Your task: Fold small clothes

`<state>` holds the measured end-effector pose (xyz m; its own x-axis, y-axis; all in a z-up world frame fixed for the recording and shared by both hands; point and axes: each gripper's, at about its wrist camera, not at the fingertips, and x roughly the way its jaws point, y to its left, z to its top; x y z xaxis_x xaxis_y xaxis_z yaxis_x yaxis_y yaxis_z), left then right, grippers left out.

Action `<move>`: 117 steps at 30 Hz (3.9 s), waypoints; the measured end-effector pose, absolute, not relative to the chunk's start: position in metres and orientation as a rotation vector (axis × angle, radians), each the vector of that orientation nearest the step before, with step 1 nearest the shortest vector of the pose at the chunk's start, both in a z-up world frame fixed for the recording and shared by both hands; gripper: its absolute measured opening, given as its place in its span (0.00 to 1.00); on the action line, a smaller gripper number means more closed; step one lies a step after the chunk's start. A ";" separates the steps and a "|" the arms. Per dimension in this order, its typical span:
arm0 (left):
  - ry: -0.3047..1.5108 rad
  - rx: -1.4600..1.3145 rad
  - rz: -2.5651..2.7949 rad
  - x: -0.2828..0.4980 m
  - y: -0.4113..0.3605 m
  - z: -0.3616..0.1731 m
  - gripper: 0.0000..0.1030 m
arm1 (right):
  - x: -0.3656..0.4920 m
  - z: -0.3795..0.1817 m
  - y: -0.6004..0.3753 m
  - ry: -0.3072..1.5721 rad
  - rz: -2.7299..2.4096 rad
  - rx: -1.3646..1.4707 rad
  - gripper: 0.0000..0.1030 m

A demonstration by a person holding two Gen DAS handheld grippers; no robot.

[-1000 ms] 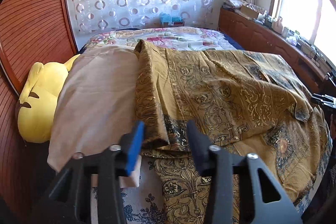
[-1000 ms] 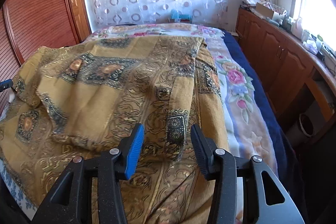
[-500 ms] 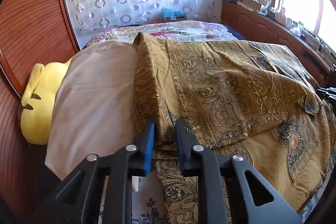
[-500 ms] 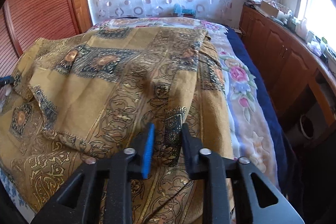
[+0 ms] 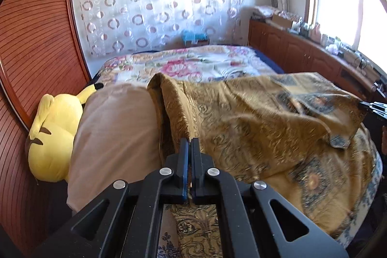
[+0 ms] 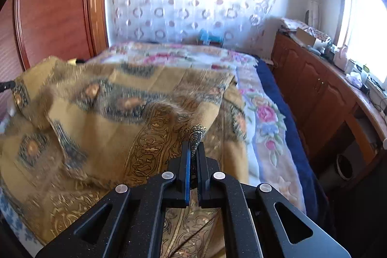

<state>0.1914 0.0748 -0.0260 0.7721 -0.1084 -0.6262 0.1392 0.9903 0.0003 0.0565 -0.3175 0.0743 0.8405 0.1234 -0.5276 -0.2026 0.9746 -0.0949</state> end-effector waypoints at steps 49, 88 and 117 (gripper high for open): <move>0.510 -0.188 -0.493 0.116 0.014 0.042 0.02 | -0.043 0.028 -0.334 0.581 0.219 -0.128 0.03; 0.692 -0.221 -0.120 0.024 0.119 -0.073 0.67 | -0.070 0.032 -0.355 0.586 0.179 -0.118 0.45; 0.823 -0.191 -0.224 0.081 0.085 -0.107 0.09 | -0.034 -0.029 -0.239 0.653 0.401 -0.165 0.57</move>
